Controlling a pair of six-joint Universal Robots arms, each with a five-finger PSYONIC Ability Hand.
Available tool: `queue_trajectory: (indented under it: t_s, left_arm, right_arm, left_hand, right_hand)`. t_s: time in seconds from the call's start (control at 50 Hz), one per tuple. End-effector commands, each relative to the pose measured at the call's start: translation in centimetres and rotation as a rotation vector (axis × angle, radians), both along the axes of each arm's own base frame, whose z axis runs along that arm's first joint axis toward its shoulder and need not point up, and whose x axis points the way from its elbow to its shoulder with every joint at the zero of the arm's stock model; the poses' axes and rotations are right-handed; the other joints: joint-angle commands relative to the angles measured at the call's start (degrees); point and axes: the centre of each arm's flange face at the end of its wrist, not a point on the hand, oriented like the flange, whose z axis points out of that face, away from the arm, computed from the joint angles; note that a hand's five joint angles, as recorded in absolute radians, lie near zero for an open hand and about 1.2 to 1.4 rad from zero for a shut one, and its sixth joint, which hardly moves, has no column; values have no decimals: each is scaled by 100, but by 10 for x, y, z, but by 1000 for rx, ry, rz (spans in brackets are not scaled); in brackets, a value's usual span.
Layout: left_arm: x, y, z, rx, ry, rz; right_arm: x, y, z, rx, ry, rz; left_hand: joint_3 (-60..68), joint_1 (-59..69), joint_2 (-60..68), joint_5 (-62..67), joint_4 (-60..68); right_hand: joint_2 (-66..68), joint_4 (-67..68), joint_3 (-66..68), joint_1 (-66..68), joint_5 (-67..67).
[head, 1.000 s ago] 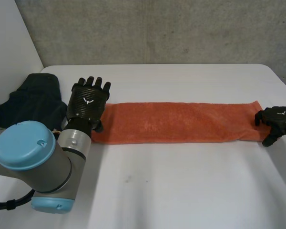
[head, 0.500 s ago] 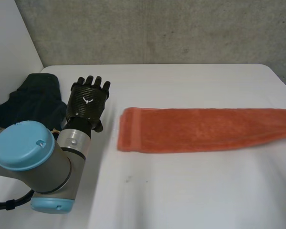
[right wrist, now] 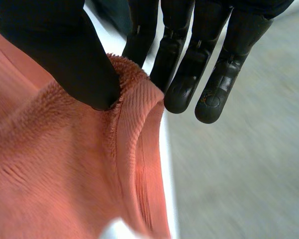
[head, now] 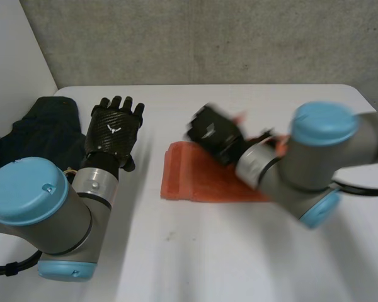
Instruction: Fold the laundry.
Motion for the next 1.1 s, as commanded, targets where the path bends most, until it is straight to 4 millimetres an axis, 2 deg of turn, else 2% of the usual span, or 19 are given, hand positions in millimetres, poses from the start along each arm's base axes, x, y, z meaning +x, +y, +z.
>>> queue_trajectory:
  t_s: [0.02, 0.08, 0.1, 0.18, 0.2, 0.26, 0.28, 0.32, 0.38, 0.5, 0.52, 0.62, 0.68, 0.8, 0.88, 0.9, 0.96, 0.98, 1.1]
  left_arm:
    - [-3, 1, -2, 2, -3, -9]
    - [-5, 1, -2, 0, -3, -13]
    - [-6, 1, -1, -4, -1, -15]
    - [-11, 0, 3, -19, 5, -27]
    - [-13, 0, 3, -22, 7, -31]
    - [-26, 5, 7, -37, 19, -67]
    - [-30, 7, 9, -42, 22, -77]
    - [-36, 9, 10, -49, 25, -94]
    - [-47, 13, 9, -53, 30, -122]
    - [-61, 22, -2, -37, 18, -163]
    - [-62, 23, -3, -35, 16, -166]
    - [-65, 28, -8, -23, 6, -181]
    - [-65, 29, -8, -22, 5, -183]
    - [-63, 31, -4, -27, 9, -181]
    - [-60, 33, 5, -33, 15, -177]
    - [-59, 33, 6, -34, 16, -175]
    - [-56, 31, 12, -42, 25, -160]
    - [-55, 30, 14, -45, 28, -151]
    - [-37, 13, 23, -57, 53, -11]
  right_arm:
    - [30, 39, -51, 101, 64, 126]
    - [27, 32, -49, 121, 60, 68]
    - [25, 30, -47, 133, 53, 44]
    - [13, 18, -24, 245, -37, -93]
    - [-3, 1, -13, 319, -104, -176]
    - [-35, -20, 7, 444, -221, -290]
    - [-56, -29, 18, 520, -289, -351]
    - [-73, -33, 26, 578, -346, -403]
    - [-98, -34, 12, 668, -348, -485]
    - [-146, -43, -22, 684, -264, -638]
    - [-159, -46, -29, 667, -224, -675]
    - [-181, -54, -54, 651, -113, -726]
    - [-187, -61, -61, 652, -101, -745]
    - [-188, -76, -43, 549, -140, -764]
    - [-168, -76, -5, 433, -179, -712]
    - [-151, -70, 7, 394, -185, -657]
    - [-117, -56, 20, 354, -185, -551]
    - [-94, -43, 24, 338, -182, -480]
    - [-22, 12, 24, 300, -148, -220]
  left_hand:
    - [-220, -83, -176, -261, -166]
    - [-220, -83, -176, -261, -166]
    - [-220, -83, -176, -261, -166]
    - [-220, -83, -176, -261, -166]
    - [-220, -83, -176, -261, -166]
    - [-220, -83, -176, -261, -166]
    - [-220, -83, -176, -261, -166]
    - [-220, -83, -176, -261, -166]
    - [-220, -83, -176, -261, -166]
    - [-220, -83, -176, -261, -166]
    - [-220, -83, -176, -261, -166]
    - [-220, -83, -176, -261, -166]
    - [-220, -83, -176, -261, -166]
    - [-220, -83, -176, -261, -166]
    - [-220, -83, -176, -261, -166]
    - [-220, -83, -176, -261, -166]
    - [-220, -83, -176, -261, -166]
    - [-220, -83, -176, -261, -166]
    - [-220, -83, -176, -261, -166]
  right_hand:
    - [1292, 1178, 1216, 2377, 1420]
    - [-4554, -4668, -4631, -3470, -4426]
    - [-5708, -5822, -5784, -4623, -5580]
    - [-5708, -5822, -5784, -4623, -5580]
    - [-5708, -5822, -5784, -4623, -5580]
    - [-5708, -5822, -5784, -4623, -5580]
    - [-5708, -5822, -5784, -4623, -5580]
    - [-5708, -5822, -5784, -4623, -5580]
    - [-5708, -5822, -5784, -4623, -5580]
    - [-5708, -5822, -5784, -4623, -5580]
    - [-4968, -5082, -5045, -3884, -4840]
    - [-2107, -2221, -2183, -1022, -1979]
    - [1278, 1164, 1202, 2363, 1406]
    - [1292, 1178, 1216, 2377, 1420]
    - [1292, 1178, 1216, 2377, 1420]
    - [1292, 1178, 1216, 2377, 1420]
    - [1292, 1178, 1216, 2377, 1420]
    - [1292, 1178, 1216, 2377, 1420]
    - [1292, 1178, 1216, 2377, 1420]
